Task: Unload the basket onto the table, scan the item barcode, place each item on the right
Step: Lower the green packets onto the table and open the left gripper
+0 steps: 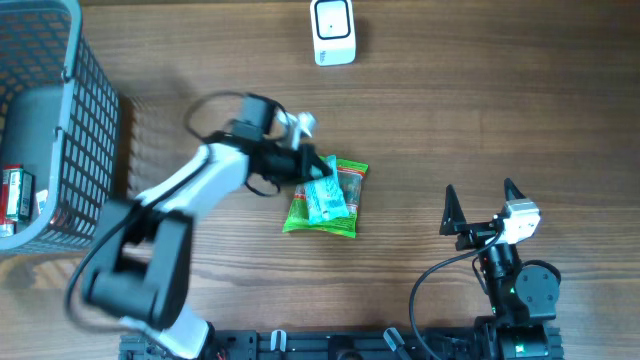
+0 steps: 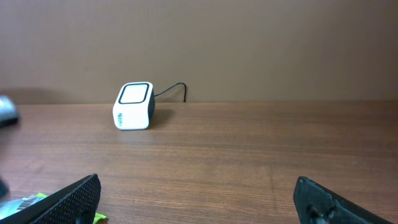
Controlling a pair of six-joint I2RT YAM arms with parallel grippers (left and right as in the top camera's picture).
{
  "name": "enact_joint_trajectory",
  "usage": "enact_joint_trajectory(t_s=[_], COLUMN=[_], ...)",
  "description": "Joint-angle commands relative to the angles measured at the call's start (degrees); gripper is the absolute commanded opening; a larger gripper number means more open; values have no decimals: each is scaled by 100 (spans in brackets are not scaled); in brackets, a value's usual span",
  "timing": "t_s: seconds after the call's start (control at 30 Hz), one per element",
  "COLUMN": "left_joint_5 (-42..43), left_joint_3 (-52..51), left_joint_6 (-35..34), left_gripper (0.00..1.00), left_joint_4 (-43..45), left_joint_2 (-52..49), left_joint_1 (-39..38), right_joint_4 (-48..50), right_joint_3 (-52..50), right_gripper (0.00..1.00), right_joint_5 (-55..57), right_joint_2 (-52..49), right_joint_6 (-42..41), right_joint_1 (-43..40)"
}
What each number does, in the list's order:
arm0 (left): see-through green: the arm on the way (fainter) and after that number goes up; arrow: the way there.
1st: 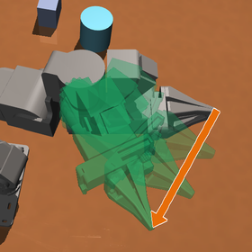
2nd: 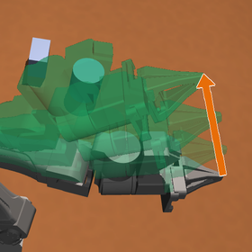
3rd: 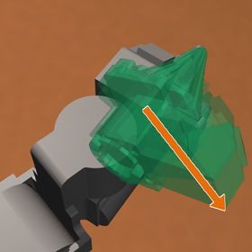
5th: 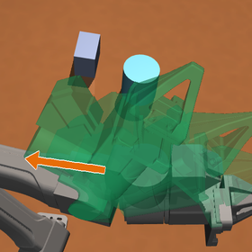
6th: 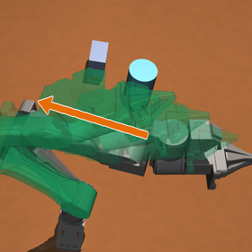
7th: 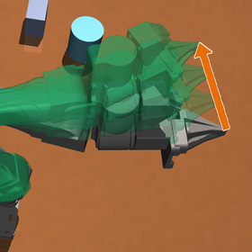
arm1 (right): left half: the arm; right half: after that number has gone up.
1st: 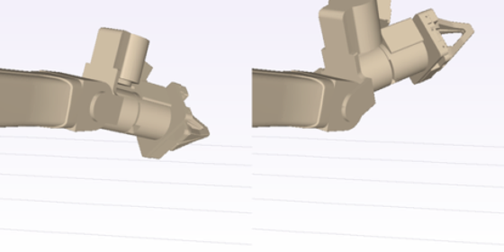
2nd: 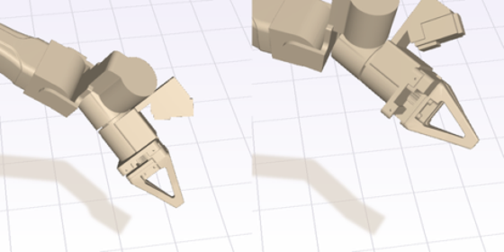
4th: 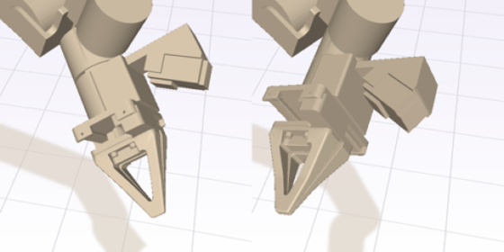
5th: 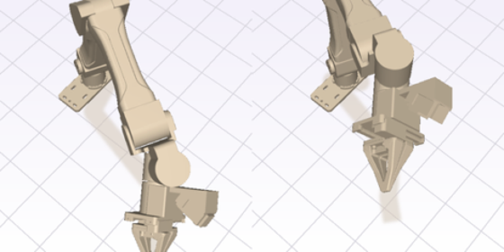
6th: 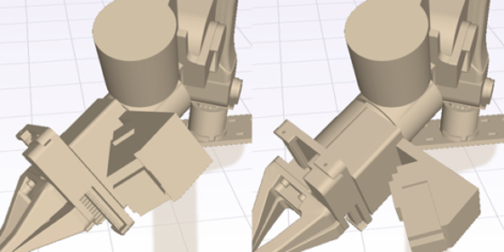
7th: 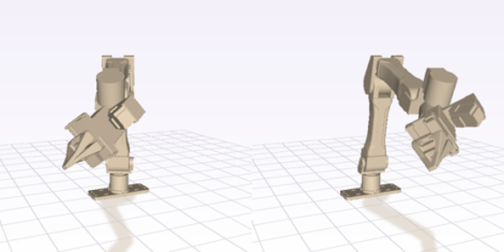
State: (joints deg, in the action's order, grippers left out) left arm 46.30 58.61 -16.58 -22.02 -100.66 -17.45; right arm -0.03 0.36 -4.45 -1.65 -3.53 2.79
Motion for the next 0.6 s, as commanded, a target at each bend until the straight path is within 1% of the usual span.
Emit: enact_joint_trajectory(t_s=[0.0, 0.07, 0.23, 0.37, 0.43, 0.5, 0.57], left_joint_5=[-824, -1150, -1244, -1362, -1255, -988, -931], left_joint_3=[44, -20, -308, -332, -317, -258, -85], left_joint_6=[96, 96, 96, 96, 96, 94, 70], left_gripper=[6, 6, 6, 4, 4, 8, 9], left_joint_4=[-2, -39, 358, 374, 363, 358, 273], left_joint_2=[365, 249, -354, -831, -782, -533, 35], left_joint_1=[87, 44, -116, -114, -118, -96, -98], right_joint_4=[15, 15, 15, 15, 15, 15, 15], right_joint_3=[-7, -7, -7, -7, -7, -7, -7], right_gripper=[100, 100, 100, 100, 100, 100, 100], right_joint_5=[55, 55, 57, 55, 55, 55, 55], right_joint_2=[-2, -2, -2, -2, -2, -2, -2], right_joint_6=[48, 50, 50, 48, 50, 48, 50], right_joint_1=[-17, -17, -20, -17, -20, -17, -17])
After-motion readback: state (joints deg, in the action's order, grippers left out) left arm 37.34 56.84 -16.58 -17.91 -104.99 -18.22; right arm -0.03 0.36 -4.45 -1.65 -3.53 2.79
